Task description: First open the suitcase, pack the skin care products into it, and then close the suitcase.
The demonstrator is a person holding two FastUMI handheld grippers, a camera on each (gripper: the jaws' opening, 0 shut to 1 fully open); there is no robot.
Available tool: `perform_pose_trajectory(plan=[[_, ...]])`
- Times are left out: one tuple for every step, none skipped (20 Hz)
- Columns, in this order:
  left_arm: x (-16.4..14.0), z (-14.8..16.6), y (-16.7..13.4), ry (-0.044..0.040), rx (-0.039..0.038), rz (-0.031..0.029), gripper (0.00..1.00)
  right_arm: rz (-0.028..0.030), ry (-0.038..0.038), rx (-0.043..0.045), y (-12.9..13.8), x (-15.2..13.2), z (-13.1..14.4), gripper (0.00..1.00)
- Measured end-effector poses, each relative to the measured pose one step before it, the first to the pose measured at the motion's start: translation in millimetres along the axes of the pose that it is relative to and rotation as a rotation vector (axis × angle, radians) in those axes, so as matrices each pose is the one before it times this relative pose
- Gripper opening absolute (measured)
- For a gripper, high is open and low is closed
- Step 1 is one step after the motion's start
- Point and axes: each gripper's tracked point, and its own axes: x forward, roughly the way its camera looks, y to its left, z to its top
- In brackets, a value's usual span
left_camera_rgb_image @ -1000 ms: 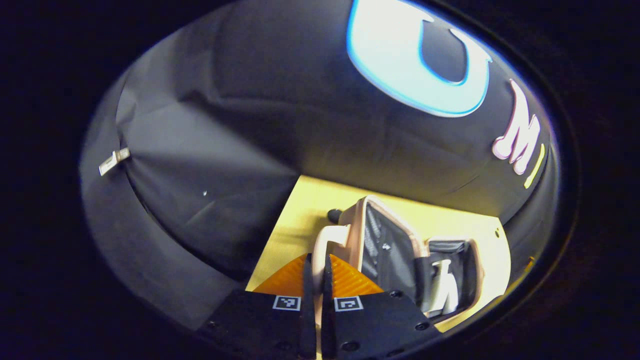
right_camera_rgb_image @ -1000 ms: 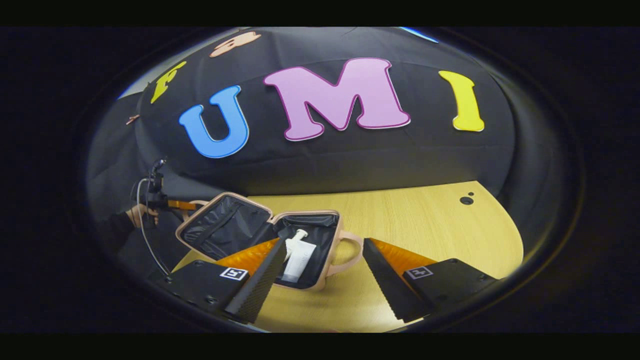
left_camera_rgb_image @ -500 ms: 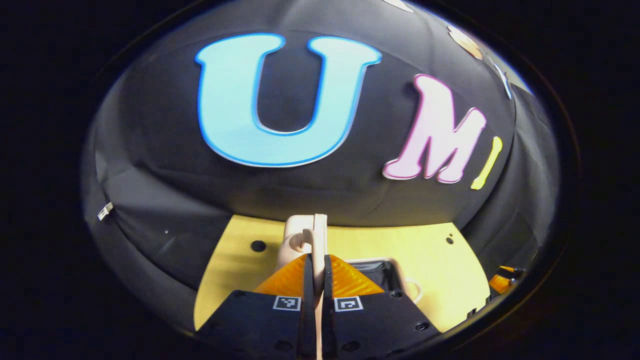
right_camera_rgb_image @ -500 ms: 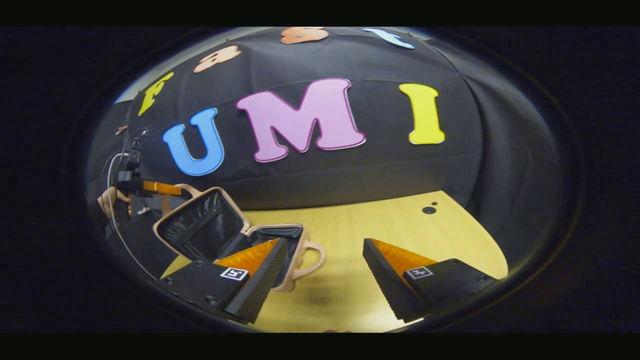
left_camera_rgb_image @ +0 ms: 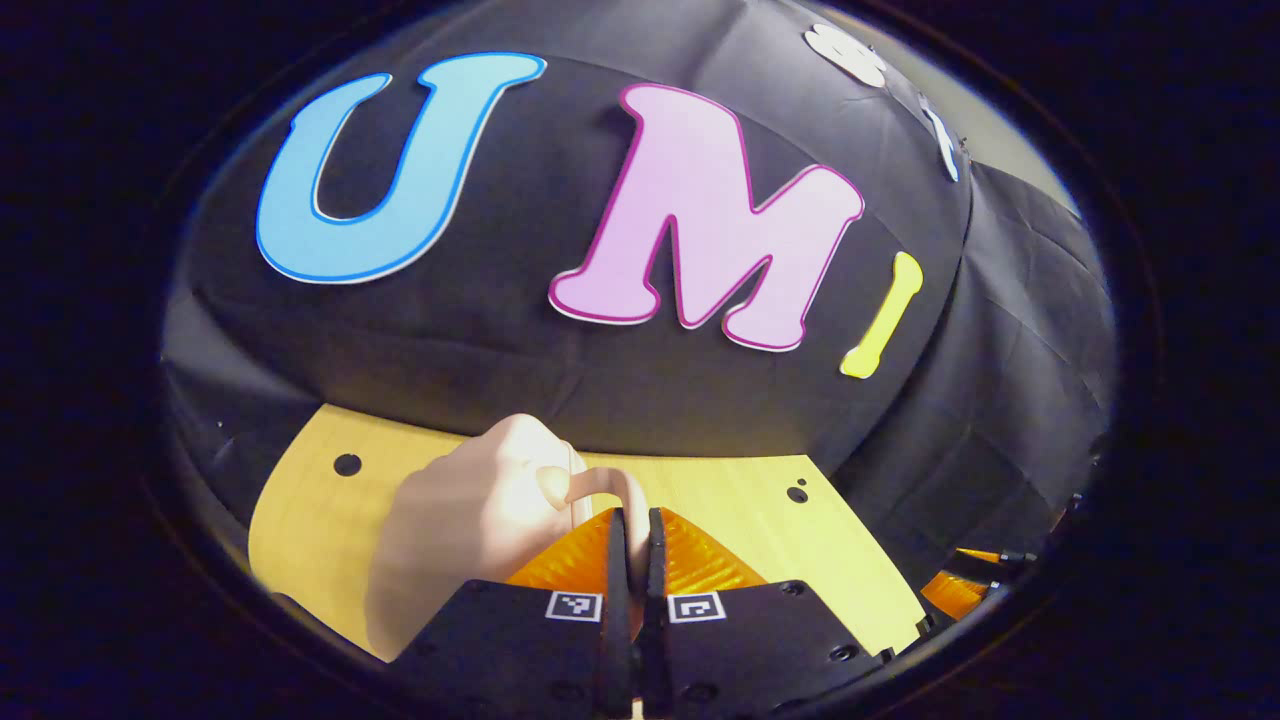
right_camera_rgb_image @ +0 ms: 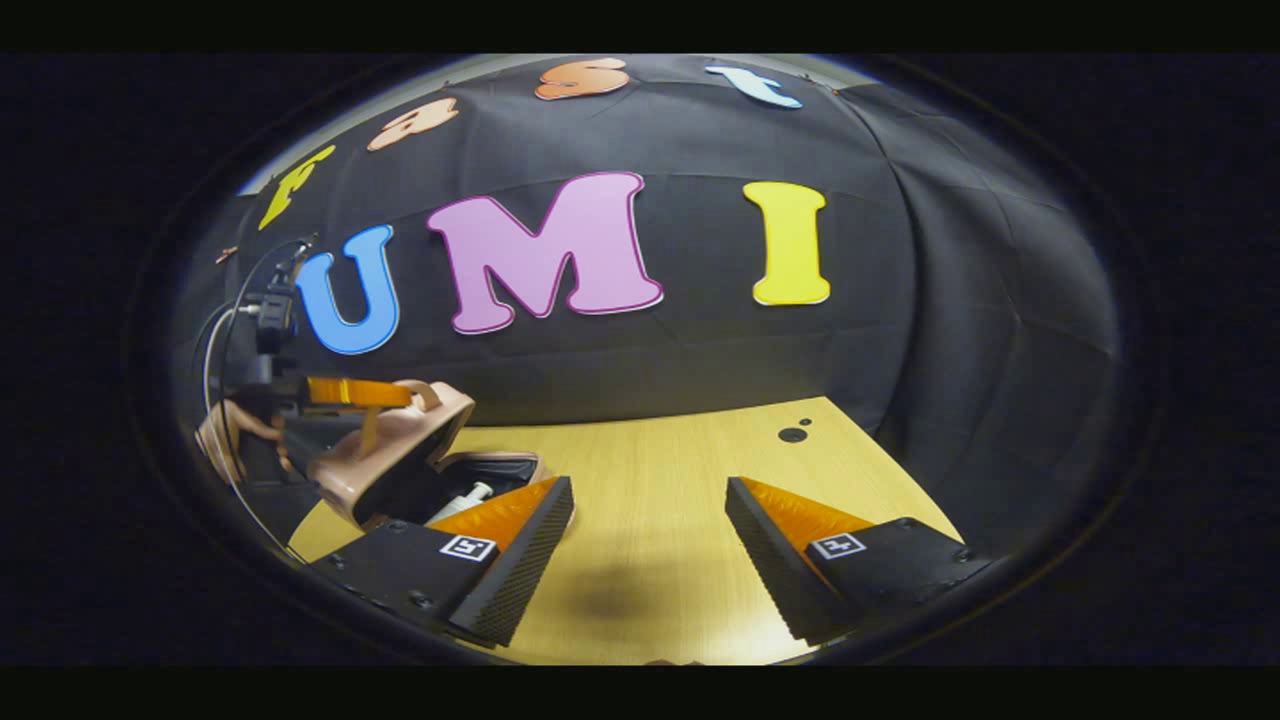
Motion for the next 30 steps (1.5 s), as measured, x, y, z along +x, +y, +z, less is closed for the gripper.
perform_pose_trajectory(plan=[[12.22,-14.94,-11.94,0.01674,0.00165,-0.01245,0.10,-0.00115,0.00572,0.01051,-3.00,1.99,-2.16,0.98],[14.12,-15.36,-7.20,0.01787,-0.00035,-0.00382,0.10,-0.00320,0.00491,0.00498,-2.84,1.46,-0.94,0.98],[9.54,-14.16,-0.63,0.01264,-0.00389,-0.00255,0.10,-0.00269,0.00317,0.00174,-2.84,2.24,-1.76,0.98],[11.20,-10.82,-4.43,0.01182,-0.00633,-0.00007,0.10,0.00008,0.00132,0.00225,-2.26,2.92,-0.09,0.98],[8.94,-11.55,-6.70,0.01427,-0.00970,0.00098,0.10,0.00127,0.00194,0.00281,-0.16,-1.28,-2.65,0.98],[9.29,-11.24,-2.99,0.01423,-0.00526,0.00565,0.10,0.00084,0.00101,-0.00043,0.18,1.26,-1.54,0.98],[12.53,-11.73,-2.53,0.01873,-0.00248,0.00678,0.10,-0.00060,0.00315,-0.00370,-0.43,1.55,-3.07,0.98],[10.90,-11.05,-0.27,0.01945,0.00434,0.00850,0.10,0.00158,0.00647,-0.00649,0.62,1.79,-3.93,0.98],[8.30,-12.52,-3.79,0.02409,0.00461,0.00398,0.10,0.00144,0.01168,-0.00407,1.11,1.40,-4.58,0.98],[3.15,-10.56,-6.86,0.02586,-0.00549,-0.01086,0.12,0.00166,0.00727,-0.00054,1.31,1.13,-2.43,0.98],[-6.26,-5.89,-3.40,0.00780,-0.00366,-0.00214,0.14,-0.00105,0.00009,-0.00131,1.28,-0.12,-1.53,0.98],[-8.44,1.56,-3.96,-0.01413,0.00378,0.00215,0.18,-0.00097,-0.01087,-0.00106,1.73,-1.63,3.03,0.98],[-10.61,9.90,-2.30,-0.03798,0.01352,0.00714,0.21,-0.00503,-0.01335,-0.00185,1.10,-3.43,3.47,0.98],[-15.44,12.82,-2.31,-0.04706,0.02226,-0.00071,0.24,-0.00649,-0.00982,0.00185,0.18,-5.26,3.07,0.98],[-20.21,14.01,-3.40,-0.04571,0.03189,-0.00131,0.39,0.00031,-0.01057,0.00979,2.22,-5.78,2.64,0.97],[-19.24,13.35,-1.36,-0.04928,0.03691,0.00597,0.56,0.00397,-0.01019,0.00906,3.68,-5.56,2.57,0.98],[-22.97,16.26,2.92,-0.05609,0.03233,0.02396,0.62,0.00238,-0.00415,0.00260,3.24,-6.29,0.41,0.98],[-20.89,14.04,4.44,-0.05165,0.02613,0.03084,0.90,0.00115,0.00023,-0.00343,2.63,-6.51,-0.49,0.98],[-24.89,12.84,4.16,-0.04558,0.01617,0.03302,0.95,0.00280,0.00095,-0.00073,3.58,-7.79,0.06,0.98],[-22.92,12.89,3.92,-0.04443,0.00398,0.02245,0.95,0.00959,-0.00413,0.00414,6.38,-7.77,1.19,0.98],[-21.76,9.39,1.39,-0.03706,-0.00071,0.01788,0.96,0.00909,-0.00400,0.00227,6.87,-10.13,1.85,0.98],[-19.53,5.80,3.18,-0.02594,-0.00620,0.02175,0.96,0.00958,-0.00363,-0.00144,6.31,-9.04,0.62,0.98],[-18.53,1.57,3.39,-0.01532,-0.00940,0.02320,0.96,0.00927,-0.00504,-0.00602,6.30,-9.20,0.68,0.98],[-15.19,1.85,3.48,-0.00722,-0.01135,0.01595,0.96,0.00826,-0.00725,-0.00694,5.65,-9.17,1.87,0.98],[-16.52,0.02,5.52,-0.00656,-0.01058,0.00982,0.96,0.01010,-0.01015,-0.00389,6.52,-10.76,2.78,0.98],[-9.80,0.18,4.64,-0.00601,-0.00676,0.00866,0.96,0.00928,-0.00802,-0.00124,5.54,-8.36,2.21,0.98],[-10.24,-0.15,5.66,-0.00587,-0.00308,0.01143,0.96,0.00918,-0.00473,-0.00065,4.66,-8.49,0.58,0.98],[-6.80,-0.69,3.79,-0.00037,-0.00228,0.01472,0.96,0.01166,-0.00358,-0.00345,4.81,-6.56,0.69,0.98],[-10.09,-1.93,2.75,0.00116,-0.00126,0.01496,0.96,0.01157,-0.00202,-0.00641,3.76,-6.68,0.86,0.98],[-7.47,3.23,1.63,-0.00419,0.00136,0.01098,0.96,0.01181,-0.00989,-0.00733,3.32,-4.73,2.54,0.98]])
